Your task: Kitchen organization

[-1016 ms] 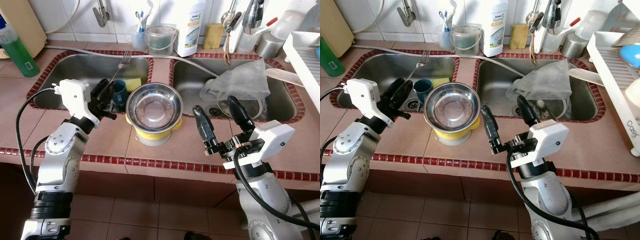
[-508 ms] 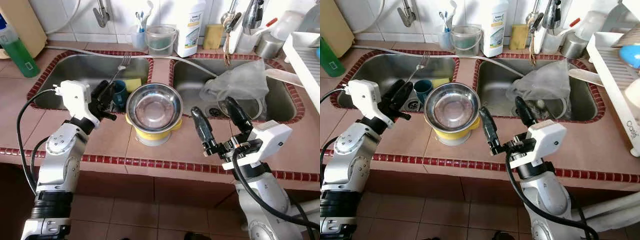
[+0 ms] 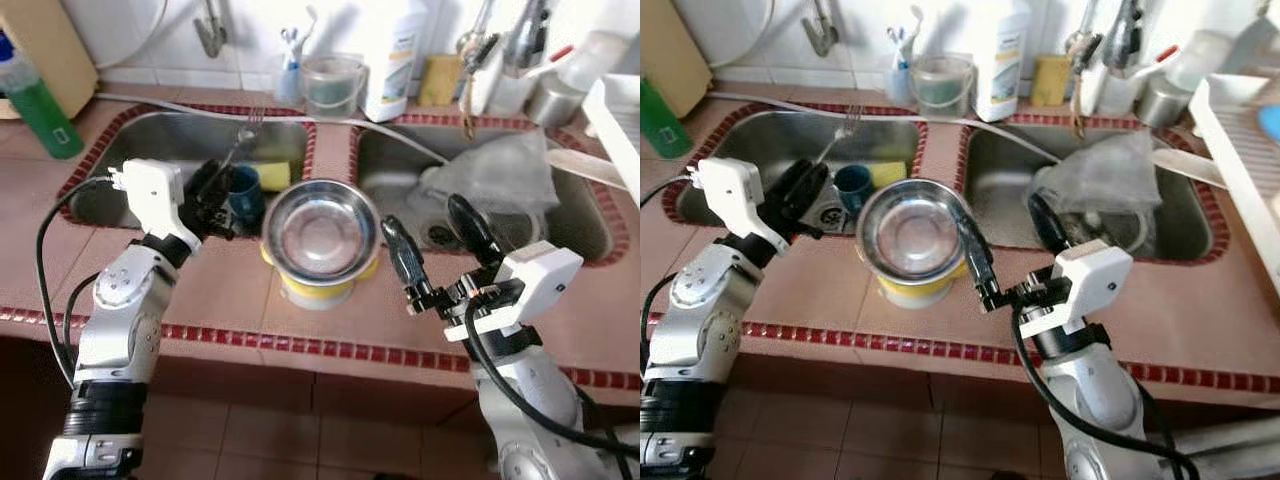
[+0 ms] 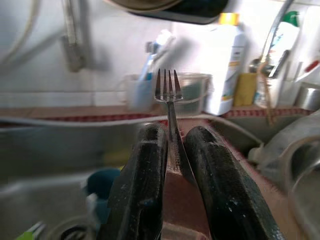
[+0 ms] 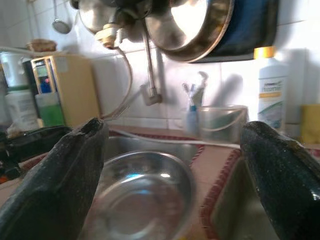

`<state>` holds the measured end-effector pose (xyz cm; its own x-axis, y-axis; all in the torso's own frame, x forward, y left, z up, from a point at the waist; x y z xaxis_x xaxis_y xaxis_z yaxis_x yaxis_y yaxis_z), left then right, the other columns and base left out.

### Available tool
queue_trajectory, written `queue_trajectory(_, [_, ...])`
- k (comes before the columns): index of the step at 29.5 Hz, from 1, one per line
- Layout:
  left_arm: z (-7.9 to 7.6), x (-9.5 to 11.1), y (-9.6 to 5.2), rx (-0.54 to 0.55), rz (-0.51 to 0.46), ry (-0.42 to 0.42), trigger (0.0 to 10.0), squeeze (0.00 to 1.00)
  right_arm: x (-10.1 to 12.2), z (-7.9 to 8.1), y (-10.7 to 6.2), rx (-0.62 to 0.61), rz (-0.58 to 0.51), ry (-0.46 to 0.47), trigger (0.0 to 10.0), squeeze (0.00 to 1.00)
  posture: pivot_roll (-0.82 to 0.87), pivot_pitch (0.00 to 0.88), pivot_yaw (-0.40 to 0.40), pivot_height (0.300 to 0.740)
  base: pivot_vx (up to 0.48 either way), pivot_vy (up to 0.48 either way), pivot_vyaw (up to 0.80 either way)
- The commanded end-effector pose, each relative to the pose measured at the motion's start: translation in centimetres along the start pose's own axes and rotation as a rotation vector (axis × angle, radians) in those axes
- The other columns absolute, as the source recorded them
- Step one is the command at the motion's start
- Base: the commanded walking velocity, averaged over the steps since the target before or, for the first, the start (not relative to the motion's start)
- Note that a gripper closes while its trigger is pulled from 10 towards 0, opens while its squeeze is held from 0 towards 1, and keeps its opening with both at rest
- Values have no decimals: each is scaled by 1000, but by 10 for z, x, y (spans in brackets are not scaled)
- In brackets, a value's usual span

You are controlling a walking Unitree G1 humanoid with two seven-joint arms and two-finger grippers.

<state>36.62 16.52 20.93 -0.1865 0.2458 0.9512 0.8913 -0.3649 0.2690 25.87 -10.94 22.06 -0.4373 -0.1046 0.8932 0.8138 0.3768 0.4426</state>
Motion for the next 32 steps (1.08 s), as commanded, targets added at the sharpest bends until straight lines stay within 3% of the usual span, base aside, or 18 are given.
queue_trajectory(1, [4, 1, -2, 11, 4, 10, 10000, 0, 4, 4, 0, 11, -12, 14, 10000, 0, -140, 144, 50, 740, 0, 476, 0])
queue_trajectory(12, [2, 2, -1, -5, 8, 27, 10000, 0, 5, 4, 0, 5, -13, 17, 10000, 0, -140, 149, 56, 740, 0, 373, 0])
queue_trajectory(28, [-4, 3, -1, -43, 13, 78, 10000, 0, 4, 6, 0, 6, -10, 26, 10000, 0, -133, 155, 60, 740, 0, 0, 0])
queue_trajectory(32, [-5, 2, -1, -56, 21, 85, 10000, 0, 4, 6, 0, 6, -9, 27, 10000, 0, -133, 156, 62, 740, 356, 0, 0])
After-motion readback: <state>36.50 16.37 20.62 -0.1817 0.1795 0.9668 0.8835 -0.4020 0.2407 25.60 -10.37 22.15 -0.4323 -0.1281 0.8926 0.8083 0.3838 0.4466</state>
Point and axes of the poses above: a point about 5 cm out from each wrist's last joint towards the gripper, its own y axis pointing out of the wrist towards the gripper, its own x axis along the axis of the wrist's last joint, z = x × y, the point moved 4 cm from there along y, pointing out of the wrist towards the gripper, and after that the axes turned 9 degrees about -y, right-handed, at the moved point
